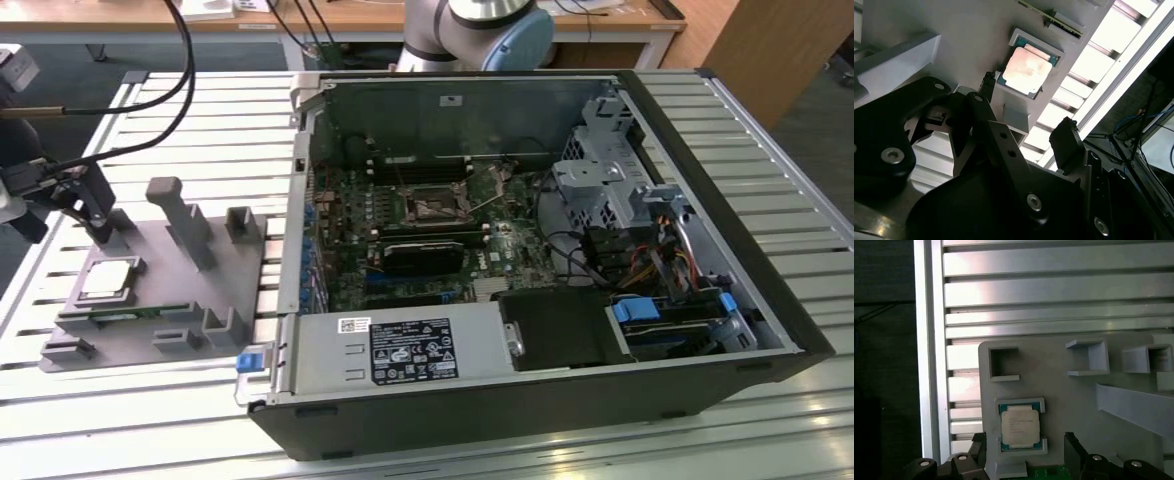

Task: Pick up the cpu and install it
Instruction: 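Pick up the cpu and move it towards the insertion slot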

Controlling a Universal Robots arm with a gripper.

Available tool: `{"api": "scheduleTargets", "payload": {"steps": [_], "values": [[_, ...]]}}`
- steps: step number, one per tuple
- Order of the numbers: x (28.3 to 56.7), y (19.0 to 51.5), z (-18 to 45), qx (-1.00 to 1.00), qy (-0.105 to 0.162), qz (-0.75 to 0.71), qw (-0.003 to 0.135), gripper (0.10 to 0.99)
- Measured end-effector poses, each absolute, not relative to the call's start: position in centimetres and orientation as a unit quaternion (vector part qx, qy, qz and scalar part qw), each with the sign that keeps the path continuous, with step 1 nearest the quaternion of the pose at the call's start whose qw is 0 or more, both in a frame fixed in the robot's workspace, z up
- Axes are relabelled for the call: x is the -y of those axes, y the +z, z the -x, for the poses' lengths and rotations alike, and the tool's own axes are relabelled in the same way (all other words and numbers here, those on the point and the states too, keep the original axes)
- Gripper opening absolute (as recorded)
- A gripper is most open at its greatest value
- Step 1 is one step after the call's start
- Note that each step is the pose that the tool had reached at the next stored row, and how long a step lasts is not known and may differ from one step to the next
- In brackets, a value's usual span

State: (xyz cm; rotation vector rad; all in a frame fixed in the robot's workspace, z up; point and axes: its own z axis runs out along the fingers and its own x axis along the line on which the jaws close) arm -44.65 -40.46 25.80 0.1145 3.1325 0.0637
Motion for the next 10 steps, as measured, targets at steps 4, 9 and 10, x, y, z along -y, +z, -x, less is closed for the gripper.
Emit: {"api": "scheduleTargets", "payload": {"steps": [4,9,10], "values": [[40.46,25.39,44.44,-0.999,0.020,-0.036,0.003,0.718],[40.48,24.95,44.41,-0.999,0.020,-0.030,0.003,0.718],[40.48,24.92,44.41,-0.999,0.020,-0.029,0.003,0.718]]}}
